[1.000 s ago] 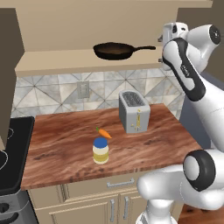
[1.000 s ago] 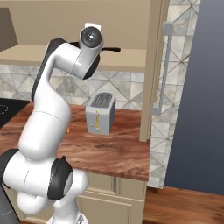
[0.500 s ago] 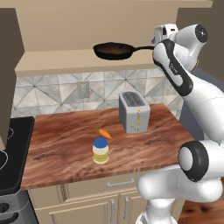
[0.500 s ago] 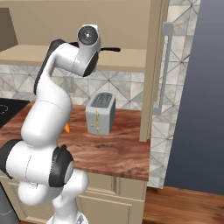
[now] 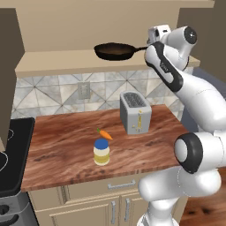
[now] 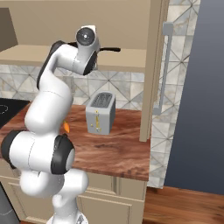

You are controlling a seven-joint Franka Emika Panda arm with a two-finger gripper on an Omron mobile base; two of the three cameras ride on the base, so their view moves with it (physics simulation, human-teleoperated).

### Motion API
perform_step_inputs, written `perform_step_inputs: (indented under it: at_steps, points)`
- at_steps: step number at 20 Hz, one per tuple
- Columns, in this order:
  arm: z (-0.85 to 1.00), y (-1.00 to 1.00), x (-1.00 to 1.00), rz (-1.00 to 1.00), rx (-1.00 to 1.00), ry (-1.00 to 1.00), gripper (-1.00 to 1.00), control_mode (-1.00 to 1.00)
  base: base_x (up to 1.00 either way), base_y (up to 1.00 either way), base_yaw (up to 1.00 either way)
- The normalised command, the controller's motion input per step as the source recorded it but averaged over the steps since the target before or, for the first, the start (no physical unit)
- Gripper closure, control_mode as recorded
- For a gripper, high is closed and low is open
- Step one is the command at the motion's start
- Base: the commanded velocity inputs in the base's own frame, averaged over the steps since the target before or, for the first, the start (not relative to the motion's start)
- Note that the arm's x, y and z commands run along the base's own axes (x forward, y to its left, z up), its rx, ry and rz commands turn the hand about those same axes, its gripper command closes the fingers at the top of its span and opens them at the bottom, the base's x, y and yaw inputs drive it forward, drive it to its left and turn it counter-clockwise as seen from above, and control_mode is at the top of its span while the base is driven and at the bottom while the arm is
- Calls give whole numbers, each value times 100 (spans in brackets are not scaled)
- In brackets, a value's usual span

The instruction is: Pick the pan from the cabinet and place it on the stove. Then turn on the stove burner for the pan.

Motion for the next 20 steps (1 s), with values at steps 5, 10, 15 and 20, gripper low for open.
perform_step_inputs:
  at_steps: [5, 10, 15, 20]
  points:
    - [-9, 2, 29, 0, -4, -2, -100, -100, 0, 0, 0]
    - [-5, 0, 23, 0, -3, 0, -100, -100, 0, 0, 0]
    - [-5, 0, 31, 0, -5, 1, -100, -100, 0, 0, 0]
    - [-6, 0, 37, 0, -4, 0, -100, -100, 0, 0, 0]
